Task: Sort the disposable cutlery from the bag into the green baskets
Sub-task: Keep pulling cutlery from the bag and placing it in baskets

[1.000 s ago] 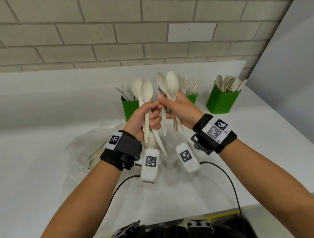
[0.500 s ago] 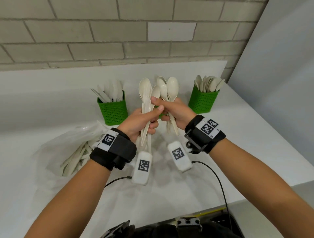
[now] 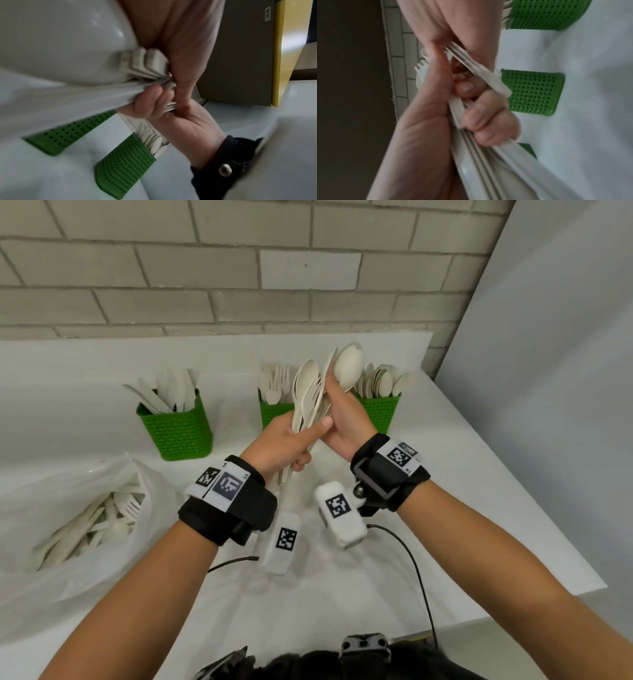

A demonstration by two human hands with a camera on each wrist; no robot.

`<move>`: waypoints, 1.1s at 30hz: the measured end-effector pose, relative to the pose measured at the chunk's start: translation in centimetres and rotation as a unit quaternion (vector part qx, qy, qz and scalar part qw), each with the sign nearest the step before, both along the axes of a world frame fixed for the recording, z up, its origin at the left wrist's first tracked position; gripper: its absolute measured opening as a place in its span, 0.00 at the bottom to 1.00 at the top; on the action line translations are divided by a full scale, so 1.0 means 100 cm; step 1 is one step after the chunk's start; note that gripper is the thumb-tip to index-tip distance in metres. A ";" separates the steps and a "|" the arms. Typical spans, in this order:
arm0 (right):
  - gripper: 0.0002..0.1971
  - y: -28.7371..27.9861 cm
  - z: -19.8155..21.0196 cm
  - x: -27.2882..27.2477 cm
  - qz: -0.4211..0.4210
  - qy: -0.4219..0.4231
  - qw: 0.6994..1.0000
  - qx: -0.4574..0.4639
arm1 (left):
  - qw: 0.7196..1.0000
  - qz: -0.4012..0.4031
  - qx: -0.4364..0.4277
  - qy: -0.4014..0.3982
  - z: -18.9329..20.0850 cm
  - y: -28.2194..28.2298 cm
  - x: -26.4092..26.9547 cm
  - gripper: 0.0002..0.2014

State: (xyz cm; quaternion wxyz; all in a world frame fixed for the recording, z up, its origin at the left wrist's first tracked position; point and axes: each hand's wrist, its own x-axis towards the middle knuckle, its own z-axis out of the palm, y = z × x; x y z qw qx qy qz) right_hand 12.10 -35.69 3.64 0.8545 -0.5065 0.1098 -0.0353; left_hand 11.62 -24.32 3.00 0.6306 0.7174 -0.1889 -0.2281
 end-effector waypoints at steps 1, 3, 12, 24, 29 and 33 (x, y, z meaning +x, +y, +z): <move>0.23 -0.003 -0.003 0.000 -0.002 0.003 1.000 0.007 | 1.000 0.001 0.005 0.003 0.000 -0.003 -0.001 0.04; 0.29 -0.006 -0.009 -0.002 -0.007 0.006 1.000 0.026 | 1.000 0.005 0.015 0.011 0.001 -0.009 -0.001 0.04; 0.17 -0.038 -0.008 -0.004 0.031 0.000 0.999 0.011 | 0.998 0.041 -0.011 0.051 -0.006 -0.030 -0.003 0.12; 0.20 -0.054 -0.001 0.004 -0.018 -0.005 0.999 0.042 | 0.997 0.074 -0.012 0.027 -0.009 -0.053 -0.004 0.10; 0.13 -0.083 0.002 0.001 0.088 0.033 0.980 -0.174 | 0.993 0.078 -0.046 0.071 -0.010 -0.049 0.002 0.10; 0.05 -0.104 0.018 -0.002 0.130 0.016 0.987 -0.096 | 0.994 0.064 -0.055 0.075 -0.007 -0.055 0.006 0.11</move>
